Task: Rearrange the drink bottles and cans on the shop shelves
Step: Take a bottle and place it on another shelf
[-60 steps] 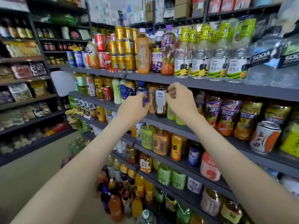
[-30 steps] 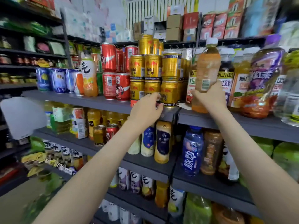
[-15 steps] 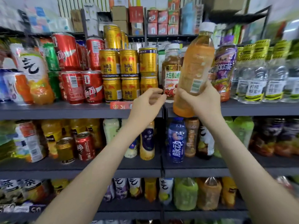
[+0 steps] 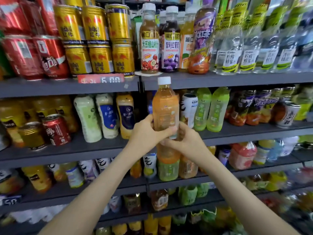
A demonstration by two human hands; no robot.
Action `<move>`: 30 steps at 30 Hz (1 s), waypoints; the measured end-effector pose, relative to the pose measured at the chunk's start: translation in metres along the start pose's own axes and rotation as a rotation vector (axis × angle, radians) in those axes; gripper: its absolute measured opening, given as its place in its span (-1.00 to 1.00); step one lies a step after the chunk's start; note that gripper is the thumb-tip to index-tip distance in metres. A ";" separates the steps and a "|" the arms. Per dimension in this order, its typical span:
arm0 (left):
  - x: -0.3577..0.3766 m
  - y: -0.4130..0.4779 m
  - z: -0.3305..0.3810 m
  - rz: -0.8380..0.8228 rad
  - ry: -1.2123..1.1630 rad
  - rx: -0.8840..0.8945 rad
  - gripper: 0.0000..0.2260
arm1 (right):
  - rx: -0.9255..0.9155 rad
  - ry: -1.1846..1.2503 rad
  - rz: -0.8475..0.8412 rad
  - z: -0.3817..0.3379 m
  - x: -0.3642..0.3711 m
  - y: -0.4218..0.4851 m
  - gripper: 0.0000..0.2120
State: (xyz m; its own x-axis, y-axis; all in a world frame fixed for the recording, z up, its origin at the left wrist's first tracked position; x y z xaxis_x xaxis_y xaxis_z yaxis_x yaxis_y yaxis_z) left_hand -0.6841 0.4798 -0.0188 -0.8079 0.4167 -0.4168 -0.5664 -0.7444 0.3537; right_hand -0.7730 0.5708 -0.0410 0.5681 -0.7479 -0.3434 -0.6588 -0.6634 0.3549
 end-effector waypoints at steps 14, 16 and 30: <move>0.065 0.009 -0.036 0.144 -0.066 -0.038 -0.69 | 0.175 0.060 0.091 0.110 -0.050 0.003 -0.54; 0.042 0.020 -0.045 0.375 -0.005 -0.026 -0.64 | 0.176 0.055 0.122 0.118 -0.057 0.008 -0.52; 0.051 0.092 -0.082 0.524 0.103 -0.112 -0.35 | 0.098 0.049 0.318 0.113 -0.054 0.022 -0.53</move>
State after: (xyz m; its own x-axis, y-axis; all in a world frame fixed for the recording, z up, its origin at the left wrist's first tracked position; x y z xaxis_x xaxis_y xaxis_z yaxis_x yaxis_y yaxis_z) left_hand -0.7636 0.3900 -0.0761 -0.9541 -0.0738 -0.2903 -0.0670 -0.8920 0.4471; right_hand -0.8745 0.5995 -0.1128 0.3480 -0.9190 -0.1854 -0.8500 -0.3927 0.3512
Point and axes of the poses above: each hand's wrist, its own y-axis towards the middle knuckle, its own x-axis out of the palm, z = x × y, the point moved 10 cm from there along y, towards the middle knuckle, and after that the axes turned 12 degrees about z, right-handed, at the moved point
